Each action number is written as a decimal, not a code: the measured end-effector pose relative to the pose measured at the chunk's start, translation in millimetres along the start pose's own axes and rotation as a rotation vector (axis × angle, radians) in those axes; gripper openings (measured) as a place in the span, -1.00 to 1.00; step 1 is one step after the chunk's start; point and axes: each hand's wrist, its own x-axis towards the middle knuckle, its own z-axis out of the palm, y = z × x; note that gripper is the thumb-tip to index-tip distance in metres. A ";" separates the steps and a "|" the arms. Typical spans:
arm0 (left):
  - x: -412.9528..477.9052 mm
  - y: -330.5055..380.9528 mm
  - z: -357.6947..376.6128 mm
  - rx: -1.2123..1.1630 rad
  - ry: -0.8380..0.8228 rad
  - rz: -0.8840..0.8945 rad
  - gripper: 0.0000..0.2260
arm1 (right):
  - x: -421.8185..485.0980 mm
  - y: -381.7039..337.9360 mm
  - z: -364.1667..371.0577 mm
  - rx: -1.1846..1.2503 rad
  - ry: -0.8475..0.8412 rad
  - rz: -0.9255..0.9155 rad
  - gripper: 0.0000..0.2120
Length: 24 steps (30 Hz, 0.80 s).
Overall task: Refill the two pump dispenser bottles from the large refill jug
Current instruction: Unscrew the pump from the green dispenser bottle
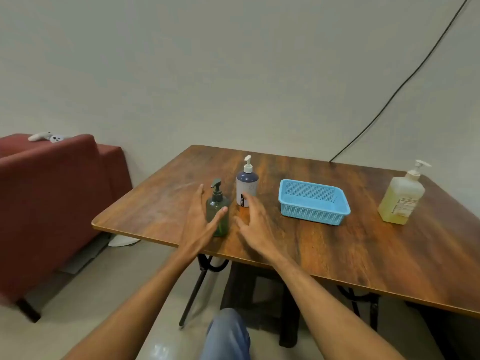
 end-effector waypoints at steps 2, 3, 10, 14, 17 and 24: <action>7.6 -7.6 3.4 -0.013 -0.057 0.002 -0.12 | 6.5 5.0 9.0 0.046 -0.084 0.028 -0.30; 8.9 -12.0 4.8 -0.001 -0.078 0.013 -0.16 | 6.9 7.7 12.6 0.060 -0.134 0.046 -0.29; 18.9 -13.5 18.4 -0.066 -0.128 0.063 -0.44 | 15.4 19.6 20.0 0.231 -0.272 0.071 -0.31; 21.6 3.9 36.7 -0.129 -0.131 0.110 -0.45 | 13.8 29.1 1.1 0.276 -0.191 0.082 -0.36; 21.9 22.0 56.8 -0.174 -0.168 0.144 -0.43 | 6.2 34.9 -27.3 0.265 -0.113 0.068 -0.36; 6.3 67.9 111.5 -0.251 -0.330 0.156 -0.45 | -24.1 79.1 -85.1 0.301 -0.010 0.129 -0.30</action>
